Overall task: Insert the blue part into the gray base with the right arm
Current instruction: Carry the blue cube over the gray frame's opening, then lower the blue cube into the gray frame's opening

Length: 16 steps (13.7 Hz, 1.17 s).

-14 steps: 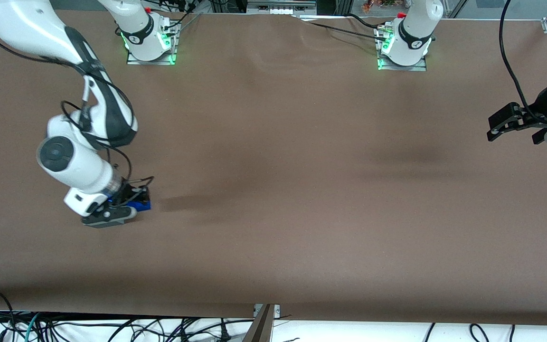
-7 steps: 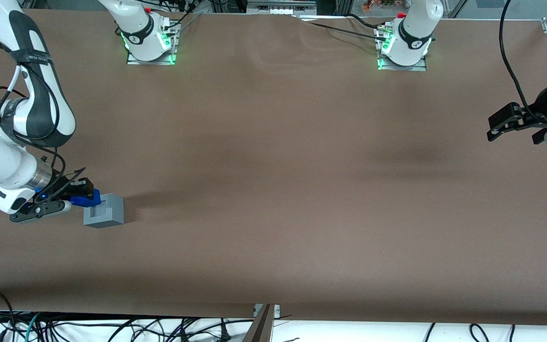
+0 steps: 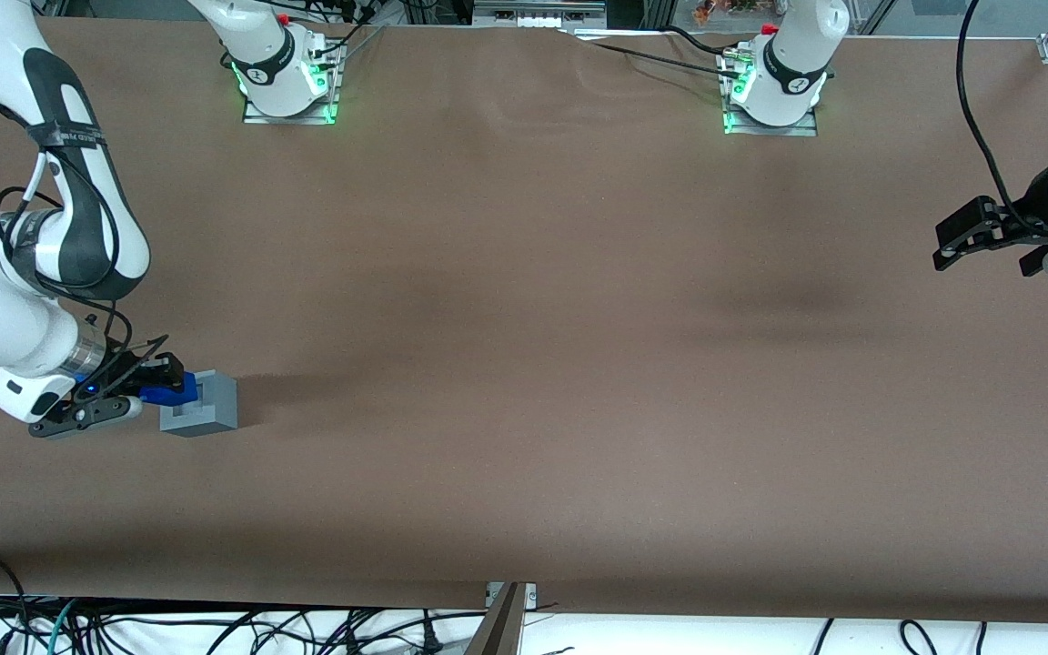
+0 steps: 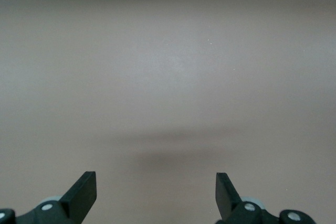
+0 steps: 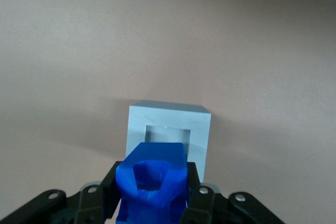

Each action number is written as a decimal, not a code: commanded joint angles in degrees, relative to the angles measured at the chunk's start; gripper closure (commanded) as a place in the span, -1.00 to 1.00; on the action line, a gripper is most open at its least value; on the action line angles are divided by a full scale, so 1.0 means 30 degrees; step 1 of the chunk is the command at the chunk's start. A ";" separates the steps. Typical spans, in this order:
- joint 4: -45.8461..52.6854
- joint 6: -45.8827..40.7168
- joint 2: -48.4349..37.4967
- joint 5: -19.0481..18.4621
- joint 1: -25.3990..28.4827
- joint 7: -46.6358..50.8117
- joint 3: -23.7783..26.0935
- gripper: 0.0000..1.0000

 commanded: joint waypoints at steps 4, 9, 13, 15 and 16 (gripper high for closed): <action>0.0737 0.0245 0.0788 0.0370 -0.0145 -0.0108 0.0024 0.80; 0.0708 0.0684 0.1081 0.0370 -0.0145 0.0153 0.0024 0.80; 0.0708 0.0918 0.1198 0.0370 -0.0145 0.0507 0.0024 0.80; 0.0679 0.1210 0.1316 0.0370 -0.0145 0.0507 0.0024 0.79; 0.0650 0.1357 0.1345 0.0370 -0.0145 0.0507 0.0024 0.72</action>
